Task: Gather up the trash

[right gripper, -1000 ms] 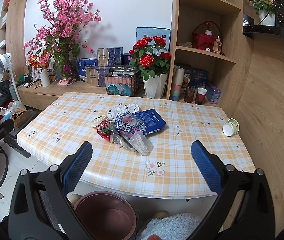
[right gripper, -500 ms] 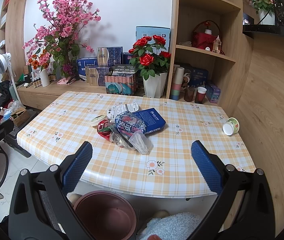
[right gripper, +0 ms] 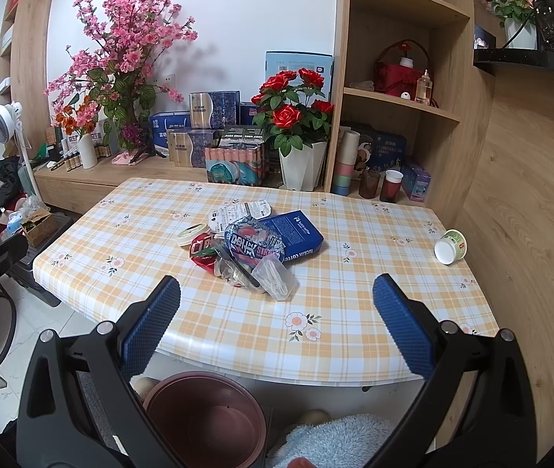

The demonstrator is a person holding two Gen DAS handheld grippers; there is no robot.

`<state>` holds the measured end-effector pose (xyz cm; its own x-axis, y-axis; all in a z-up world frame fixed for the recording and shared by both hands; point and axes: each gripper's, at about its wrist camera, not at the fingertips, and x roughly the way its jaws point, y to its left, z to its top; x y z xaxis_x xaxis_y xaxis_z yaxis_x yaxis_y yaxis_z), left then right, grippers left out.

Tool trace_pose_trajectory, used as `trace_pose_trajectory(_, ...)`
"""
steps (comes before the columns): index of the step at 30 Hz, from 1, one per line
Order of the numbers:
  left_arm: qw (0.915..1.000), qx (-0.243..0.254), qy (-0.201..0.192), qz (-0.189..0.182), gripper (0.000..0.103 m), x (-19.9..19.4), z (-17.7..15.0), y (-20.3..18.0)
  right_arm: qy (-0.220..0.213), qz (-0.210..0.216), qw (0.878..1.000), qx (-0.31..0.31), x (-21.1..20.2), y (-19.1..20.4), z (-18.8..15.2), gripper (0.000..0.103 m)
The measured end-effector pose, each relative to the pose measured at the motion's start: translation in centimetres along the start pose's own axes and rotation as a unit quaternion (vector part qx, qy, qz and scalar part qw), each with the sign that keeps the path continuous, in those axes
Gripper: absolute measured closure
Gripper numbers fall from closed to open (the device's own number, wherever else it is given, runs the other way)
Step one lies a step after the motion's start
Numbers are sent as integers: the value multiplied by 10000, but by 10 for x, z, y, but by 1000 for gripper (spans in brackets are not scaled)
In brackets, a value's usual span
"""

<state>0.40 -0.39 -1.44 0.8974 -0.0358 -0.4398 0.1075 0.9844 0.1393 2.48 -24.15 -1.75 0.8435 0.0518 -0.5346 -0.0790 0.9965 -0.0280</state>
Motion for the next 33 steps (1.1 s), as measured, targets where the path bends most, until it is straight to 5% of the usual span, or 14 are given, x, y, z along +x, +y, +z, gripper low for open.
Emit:
trace_pose_trajectory(16, 9995, -186, -10, -270, 5, 7, -2, 9, 125, -23, 9999, 92, 14, 1, -8, 6)
trace_pose_trajectory(33, 9944, -265, 533, -874, 5, 99, -18, 11, 371, -147, 9992, -101, 92, -45, -24, 5)
